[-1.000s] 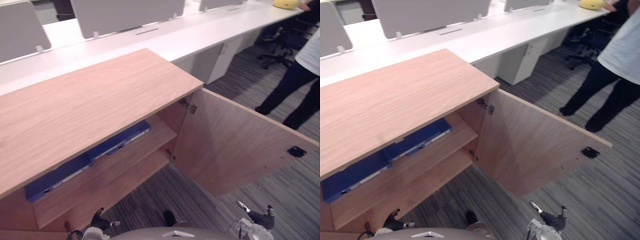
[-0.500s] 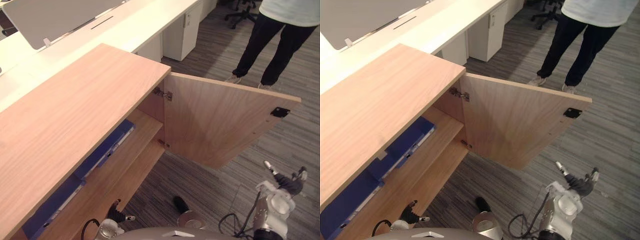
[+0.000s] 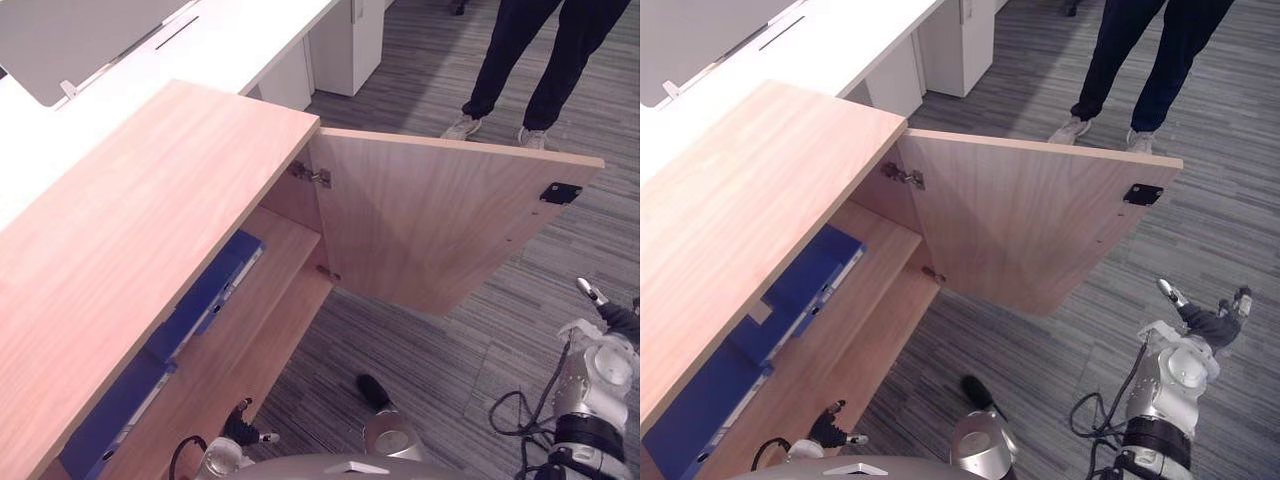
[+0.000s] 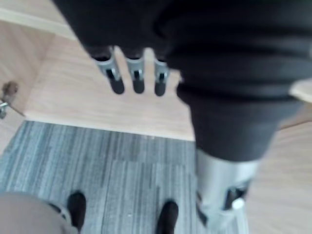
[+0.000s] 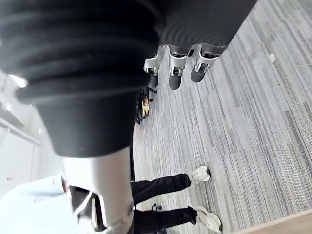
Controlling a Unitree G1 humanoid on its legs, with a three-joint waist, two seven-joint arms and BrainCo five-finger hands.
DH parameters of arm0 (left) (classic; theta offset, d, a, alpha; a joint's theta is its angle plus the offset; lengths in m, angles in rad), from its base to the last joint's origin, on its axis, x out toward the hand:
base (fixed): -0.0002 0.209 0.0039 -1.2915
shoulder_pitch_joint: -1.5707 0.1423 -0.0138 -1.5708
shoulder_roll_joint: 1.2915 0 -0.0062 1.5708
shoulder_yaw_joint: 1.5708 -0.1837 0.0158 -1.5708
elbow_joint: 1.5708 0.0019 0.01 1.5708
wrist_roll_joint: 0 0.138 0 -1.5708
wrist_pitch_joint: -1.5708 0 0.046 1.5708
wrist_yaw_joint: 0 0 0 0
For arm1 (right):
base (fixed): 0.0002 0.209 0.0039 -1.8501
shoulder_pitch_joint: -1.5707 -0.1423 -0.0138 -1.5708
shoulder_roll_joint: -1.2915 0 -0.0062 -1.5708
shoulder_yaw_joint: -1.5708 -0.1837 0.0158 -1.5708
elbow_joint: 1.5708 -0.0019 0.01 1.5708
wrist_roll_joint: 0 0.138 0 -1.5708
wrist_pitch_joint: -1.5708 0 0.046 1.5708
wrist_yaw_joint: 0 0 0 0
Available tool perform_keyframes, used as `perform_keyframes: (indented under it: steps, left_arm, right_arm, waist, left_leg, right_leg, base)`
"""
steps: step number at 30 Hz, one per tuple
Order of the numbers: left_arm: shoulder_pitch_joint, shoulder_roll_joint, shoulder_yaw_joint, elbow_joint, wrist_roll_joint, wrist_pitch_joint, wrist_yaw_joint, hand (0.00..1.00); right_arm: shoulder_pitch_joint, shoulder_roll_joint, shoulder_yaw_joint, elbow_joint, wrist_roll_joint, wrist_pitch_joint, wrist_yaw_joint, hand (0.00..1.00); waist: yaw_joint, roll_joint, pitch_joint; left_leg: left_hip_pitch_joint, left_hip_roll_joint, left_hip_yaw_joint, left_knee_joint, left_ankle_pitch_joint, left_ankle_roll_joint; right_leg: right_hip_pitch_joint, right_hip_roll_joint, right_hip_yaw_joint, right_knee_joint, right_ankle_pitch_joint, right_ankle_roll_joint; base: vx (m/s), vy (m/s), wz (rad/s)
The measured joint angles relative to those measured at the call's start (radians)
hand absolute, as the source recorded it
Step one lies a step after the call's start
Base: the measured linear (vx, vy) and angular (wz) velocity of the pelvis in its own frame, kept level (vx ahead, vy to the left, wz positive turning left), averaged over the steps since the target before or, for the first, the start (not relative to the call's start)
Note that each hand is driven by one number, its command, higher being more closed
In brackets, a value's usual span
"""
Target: Walk over to the cabinet, pick up the folder, carry it to the office cabinet, place the folder inside the office cabinet, then close the office cabinet door
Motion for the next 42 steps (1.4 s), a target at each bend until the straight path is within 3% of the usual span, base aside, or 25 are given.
perform_keyframes:
  steps: [10, 12, 18, 28, 34, 42]
  left_arm:
    - [0.003, 0.003, -0.023, 0.008, 0.001, -0.017, -0.008, 0.00]
    - [0.009, 0.006, -0.025, 0.008, 0.002, -0.022, -0.008, 0.00]
    - [0.016, 0.012, -0.033, 0.005, 0.002, -0.025, -0.007, 0.00]
    - [0.015, 0.014, -0.035, -0.003, -0.001, -0.026, -0.007, 0.00]
    - [0.004, 0.026, -0.034, -0.008, 0.000, -0.024, -0.007, 0.00]
    - [-0.023, 0.037, -0.029, -0.033, 0.002, -0.014, -0.007, 0.00]
  right_arm:
    - [-0.086, -0.174, 0.194, 0.102, -0.053, 0.025, 0.104, 0.00]
    - [-0.126, -0.202, 0.227, 0.144, -0.060, 0.030, 0.113, 0.00]
    - [-0.183, -0.225, 0.237, 0.172, -0.051, 0.030, 0.126, 0.00]
    - [-0.233, -0.236, 0.203, 0.198, 0.023, 0.029, 0.078, 0.00]
    - [-0.114, -0.109, 0.130, -0.041, 0.030, -0.002, 0.042, 0.00]
    - [0.090, 0.156, 0.107, -0.296, 0.019, -0.035, 0.007, 0.00]
  waist:
    - [0.011, -0.001, 0.006]
    - [0.024, -0.003, 0.008]
    - [0.039, -0.004, 0.009]
    - [0.044, -0.010, 0.013]
    - [0.037, -0.025, 0.019]
    - [0.036, -0.092, 0.004]
  left_leg:
    - [-0.026, -0.001, -0.060, 0.006, 0.003, 0.005]
    - [-0.033, -0.002, -0.083, 0.016, 0.003, 0.005]
    - [-0.049, -0.005, -0.123, 0.019, 0.010, 0.016]
    - [-0.061, -0.005, -0.153, 0.016, 0.015, 0.022]
    - [-0.061, -0.009, -0.169, 0.015, 0.024, 0.026]
    - [-0.056, -0.006, -0.191, -0.003, 0.058, 0.026]
  right_leg:
    - [0.010, -0.018, -0.082, 0.002, 0.007, 0.005]
    - [0.013, -0.026, -0.096, 0.002, 0.007, 0.006]
    - [0.015, -0.037, -0.131, 0.001, 0.006, 0.005]
    - [0.020, -0.042, -0.174, 0.002, 0.007, 0.005]
    - [0.030, -0.049, -0.200, 0.002, 0.011, 0.005]
    - [0.034, -0.045, -0.217, -0.005, 0.021, -0.005]
  base:
    - [-0.03, -0.080, 0.17]
    - [-0.08, -0.073, 0.21]
    - [-0.09, -0.073, 0.20]
    - [-0.05, -0.064, 0.08]
    - [-0.09, -0.056, 0.07]
    - [-0.13, -0.080, 0.05]
